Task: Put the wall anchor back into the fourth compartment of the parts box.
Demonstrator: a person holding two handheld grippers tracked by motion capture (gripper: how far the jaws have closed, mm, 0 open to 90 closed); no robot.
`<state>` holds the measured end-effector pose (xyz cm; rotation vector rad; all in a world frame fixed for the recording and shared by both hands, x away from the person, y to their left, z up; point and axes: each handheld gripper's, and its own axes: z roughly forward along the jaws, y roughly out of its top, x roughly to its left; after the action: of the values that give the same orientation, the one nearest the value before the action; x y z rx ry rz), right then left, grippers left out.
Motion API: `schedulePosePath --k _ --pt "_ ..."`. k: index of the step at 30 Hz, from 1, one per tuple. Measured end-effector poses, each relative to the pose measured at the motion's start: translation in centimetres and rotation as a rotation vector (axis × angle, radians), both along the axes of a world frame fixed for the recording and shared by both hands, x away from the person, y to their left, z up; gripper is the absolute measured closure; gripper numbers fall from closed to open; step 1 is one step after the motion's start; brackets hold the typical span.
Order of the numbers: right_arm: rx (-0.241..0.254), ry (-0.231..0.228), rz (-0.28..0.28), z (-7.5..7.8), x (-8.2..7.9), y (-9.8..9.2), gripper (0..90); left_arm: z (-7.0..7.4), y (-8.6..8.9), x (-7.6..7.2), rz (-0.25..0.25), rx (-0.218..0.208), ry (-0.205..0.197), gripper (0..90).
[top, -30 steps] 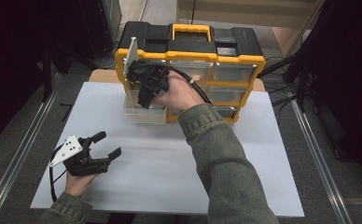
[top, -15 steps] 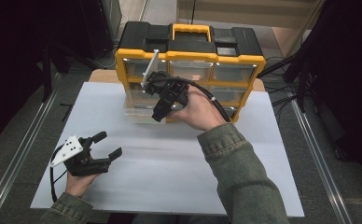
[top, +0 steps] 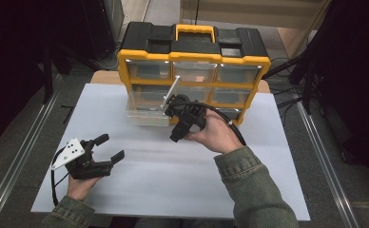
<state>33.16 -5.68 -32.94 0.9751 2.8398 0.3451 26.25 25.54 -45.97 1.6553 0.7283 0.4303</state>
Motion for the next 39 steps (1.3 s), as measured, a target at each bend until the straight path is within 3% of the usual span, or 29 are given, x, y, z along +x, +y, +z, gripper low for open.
schedulePosePath --k 10,18,29,33,37,39 --pt "-0.025 0.045 -0.010 -6.2 0.4 -0.8 29.9 0.0 0.0 0.0 0.001 0.002 0.001 13.7" --pt "-0.038 0.100 -0.034 -9.5 0.0 -2.0 31.9 0.0 0.0 0.0 0.001 0.003 -0.002 13.6" --pt "-0.035 0.111 -0.079 -11.1 -1.6 -5.0 32.2 0.0 -0.1 0.0 0.001 0.003 -0.003 13.7" --pt "-0.013 0.083 -0.106 -11.2 -2.4 -6.8 32.8 0.0 -0.1 0.0 0.002 0.003 -0.002 13.7" --pt "0.049 0.043 -0.146 -10.8 -3.3 -8.8 32.9 0.0 -0.1 0.0 0.005 0.003 -0.003 13.6" --pt "0.070 0.002 -0.167 -10.9 -3.7 -9.7 33.1 0.0 -0.1 0.0 0.006 0.002 -0.003 13.7"
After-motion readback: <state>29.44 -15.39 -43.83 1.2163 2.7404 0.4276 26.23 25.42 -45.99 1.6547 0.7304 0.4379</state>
